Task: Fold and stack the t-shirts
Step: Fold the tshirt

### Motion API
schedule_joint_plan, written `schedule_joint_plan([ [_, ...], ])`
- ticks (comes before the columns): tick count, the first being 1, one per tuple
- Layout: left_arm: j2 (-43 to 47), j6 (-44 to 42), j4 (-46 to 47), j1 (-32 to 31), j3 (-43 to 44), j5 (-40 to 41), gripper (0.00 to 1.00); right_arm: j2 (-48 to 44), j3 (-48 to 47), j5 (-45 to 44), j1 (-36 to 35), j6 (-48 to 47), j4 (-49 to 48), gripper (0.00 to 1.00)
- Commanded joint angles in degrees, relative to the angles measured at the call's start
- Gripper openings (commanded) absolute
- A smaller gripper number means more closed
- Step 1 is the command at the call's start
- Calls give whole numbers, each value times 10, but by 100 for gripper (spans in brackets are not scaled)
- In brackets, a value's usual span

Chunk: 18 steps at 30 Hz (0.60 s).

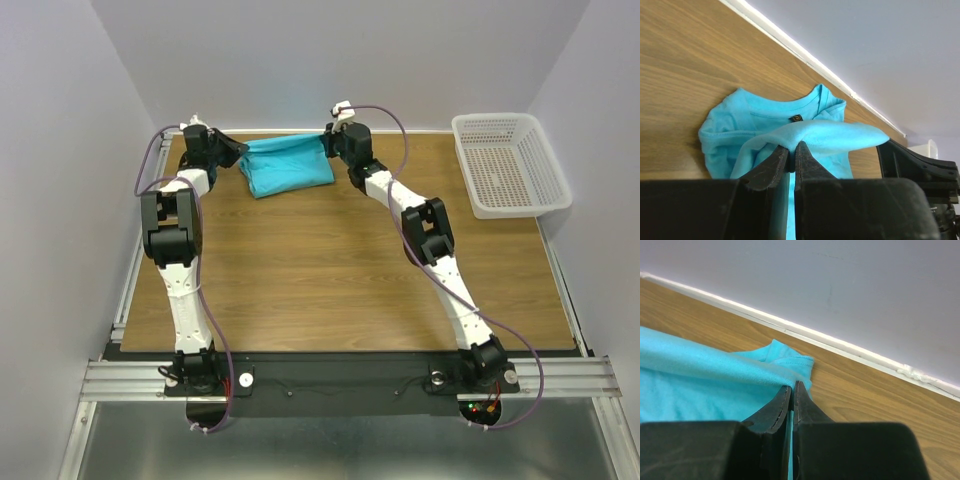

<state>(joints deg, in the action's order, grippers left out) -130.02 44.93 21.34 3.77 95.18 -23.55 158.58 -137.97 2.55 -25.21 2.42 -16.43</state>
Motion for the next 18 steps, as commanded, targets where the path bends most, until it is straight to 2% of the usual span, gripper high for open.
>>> schedule_joint_plan([
  [1, 51, -3, 39, 11, -10, 27, 0, 6, -29, -22, 3, 0, -51, 6],
  [8, 60, 2, 50, 12, -39, 41, 0, 12, -34, -22, 0, -3, -58, 20],
  [9, 60, 3, 51, 12, -40, 45, 0, 12, -34, -22, 0, -4, -58, 27],
  [11, 57, 6, 51, 13, -41, 49, 0, 9, -30, -22, 0, -7, -59, 32],
  [12, 58, 7, 51, 14, -43, 52, 0, 4, -28, -37, 0, -10, -60, 42],
  [14, 62, 8, 56, 16, -47, 54, 0, 1, -24, -43, 0, -14, -62, 53],
  [15, 63, 8, 56, 16, -47, 54, 0, -4, -22, -42, 1, -17, -62, 63],
  [18, 71, 9, 56, 17, -49, 56, 0, -10, -21, -42, 1, -18, -57, 74],
])
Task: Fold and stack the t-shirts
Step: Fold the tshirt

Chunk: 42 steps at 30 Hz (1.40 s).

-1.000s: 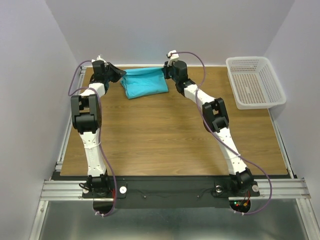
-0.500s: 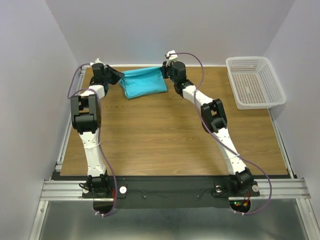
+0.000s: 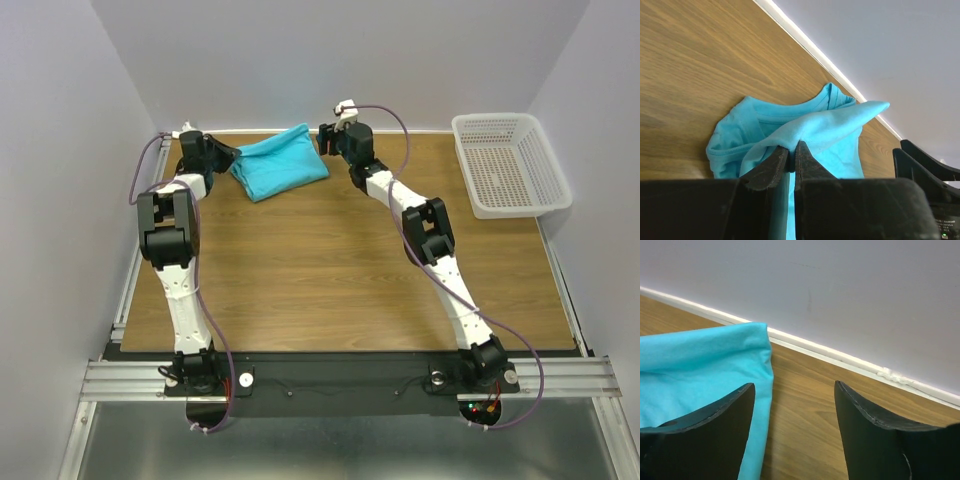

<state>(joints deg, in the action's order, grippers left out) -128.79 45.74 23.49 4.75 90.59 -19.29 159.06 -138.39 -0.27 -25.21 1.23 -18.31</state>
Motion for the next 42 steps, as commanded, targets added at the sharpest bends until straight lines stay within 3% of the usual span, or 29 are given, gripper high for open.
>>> schedule_joint_plan([
  [1, 63, 2, 35, 9, -7, 14, 0, -21, -15, -7, 1, -7, -30, 82],
  [4, 70, 6, 35, 12, -16, 11, 0, -33, -11, 43, 2, -28, -2, 87],
  [7, 86, 8, 35, 17, -31, 7, 30, -60, -3, 103, 5, -71, 57, 93],
  [8, 93, 4, 36, 21, -38, 8, 48, -66, 2, 163, 8, -82, 93, 95],
  [11, 145, -21, 39, 31, -68, 21, 67, -100, 13, 277, 17, -116, 166, 100],
  [17, 228, -79, -19, 42, -106, 51, 73, -169, 88, 375, 31, -135, 234, 100],
  [22, 240, -49, -37, 32, -168, -39, 73, -245, 196, 407, 47, -135, 256, 100],
  [27, 225, -27, -26, -10, -229, -53, 71, -359, 336, 447, 69, -135, 263, 100],
  [35, 166, -11, -56, -31, -194, -6, 70, -506, 557, 472, 99, -142, 271, 99],
  [42, 159, -32, -125, -40, -178, 42, 70, -566, 628, 478, 117, -132, 271, 99],
])
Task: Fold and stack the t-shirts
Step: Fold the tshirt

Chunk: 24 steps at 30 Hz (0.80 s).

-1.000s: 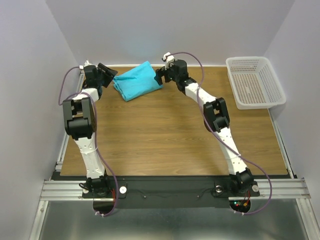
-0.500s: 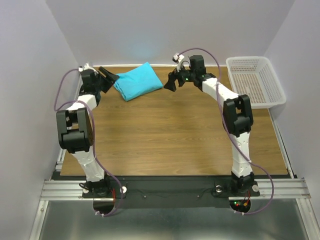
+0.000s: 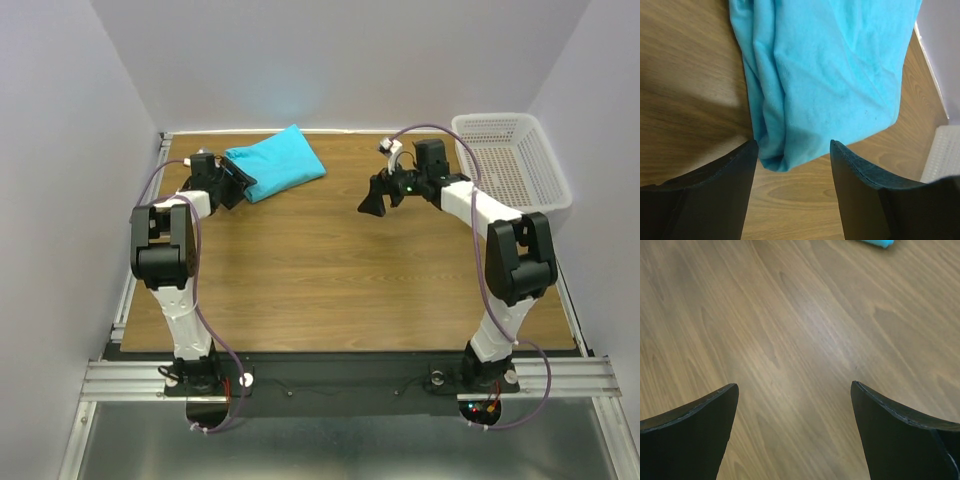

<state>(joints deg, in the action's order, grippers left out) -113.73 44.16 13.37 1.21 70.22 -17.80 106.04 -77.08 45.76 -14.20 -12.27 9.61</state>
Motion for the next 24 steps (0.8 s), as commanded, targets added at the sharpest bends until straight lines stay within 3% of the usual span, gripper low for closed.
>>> schedule_joint_plan([
  [1, 6, -19, -23, -4, 25, 24, 68, -43, 18, 19, 6, 5, -8, 99],
  [11, -45, -34, -25, -10, 66, -40, 49, -84, 47, 13, 9, 15, -7, 99],
  [12, -41, -35, -26, -10, 63, -45, 40, -91, 54, 11, 10, 16, -7, 99],
  [13, -40, -34, -26, -10, 61, -49, 37, -94, 57, 10, 11, 16, -7, 99],
  [19, -12, -47, -31, -10, 11, -84, 1, -126, 80, 1, 14, 13, -7, 99],
  [24, 39, -68, -52, -42, -74, -124, 0, -155, 105, -1, 15, 9, -6, 99],
])
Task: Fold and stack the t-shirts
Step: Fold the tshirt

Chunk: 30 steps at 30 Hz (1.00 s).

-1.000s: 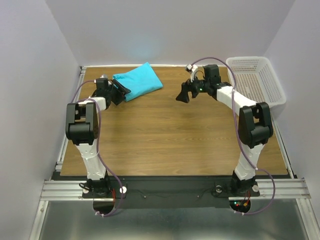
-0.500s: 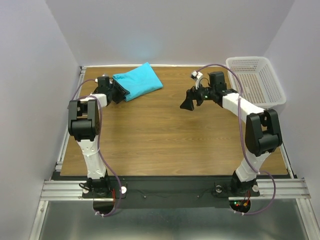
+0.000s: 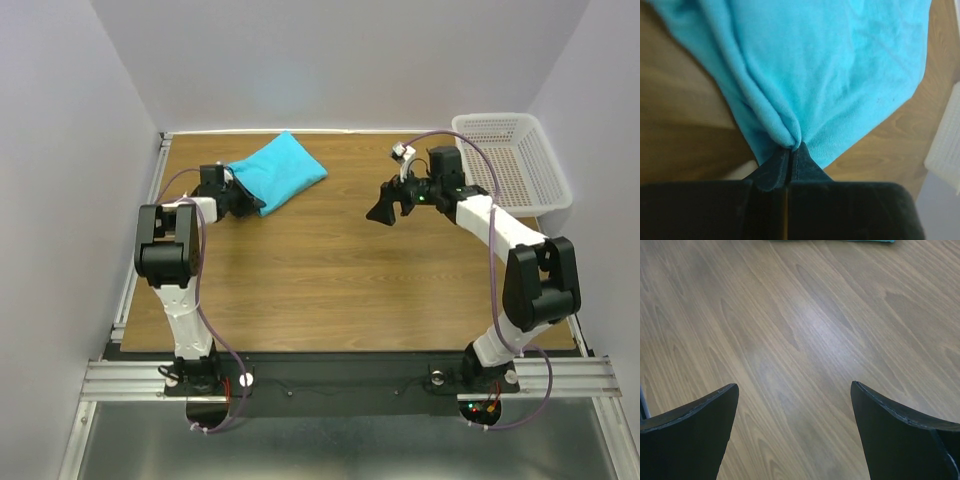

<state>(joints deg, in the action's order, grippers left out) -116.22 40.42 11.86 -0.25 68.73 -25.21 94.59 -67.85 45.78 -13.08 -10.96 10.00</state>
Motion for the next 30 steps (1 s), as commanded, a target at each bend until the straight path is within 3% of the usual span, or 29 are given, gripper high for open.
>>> schedule_joint_plan([
  [1, 75, -31, -37, -33, -79, -55, 0, -47, 16, -1, 4, -4, -9, 99],
  [7, 193, -11, -19, -106, -262, -79, 0, -68, 44, 32, 3, -4, -6, 98],
  [9, 254, 25, 2, -127, -339, -77, 11, -57, 42, 52, 4, 4, -6, 98],
  [10, 301, 47, 11, -135, -383, -76, 29, -49, 39, 68, 3, 17, -5, 97],
  [11, 302, 48, 11, -135, -383, -72, 29, -41, 34, 68, 3, 23, -5, 97],
  [12, 360, 68, 5, -135, -420, -62, 45, -21, 21, 83, 2, 39, -5, 95],
  [14, 426, 80, -22, -135, -443, -44, 62, 1, -1, 90, -4, 56, -4, 93],
  [16, 524, 88, -62, -135, -441, -12, 68, 27, -22, 98, -6, 70, -3, 89],
  [20, 637, 82, -165, -134, -417, 17, 71, 83, -82, 113, -26, 101, 2, 84],
  [24, 675, 65, -233, -129, -396, 74, 71, 102, -97, 119, -48, 107, 4, 82],
  [27, 690, 62, -222, -116, -396, 105, 68, 115, -92, 130, -69, 124, 4, 77],
  [29, 682, 59, -159, -103, -401, 105, 66, 127, -91, 135, -88, 140, 4, 68],
  [30, 655, 62, -140, -83, -397, 102, 60, 139, -89, 140, -95, 146, 5, 63],
])
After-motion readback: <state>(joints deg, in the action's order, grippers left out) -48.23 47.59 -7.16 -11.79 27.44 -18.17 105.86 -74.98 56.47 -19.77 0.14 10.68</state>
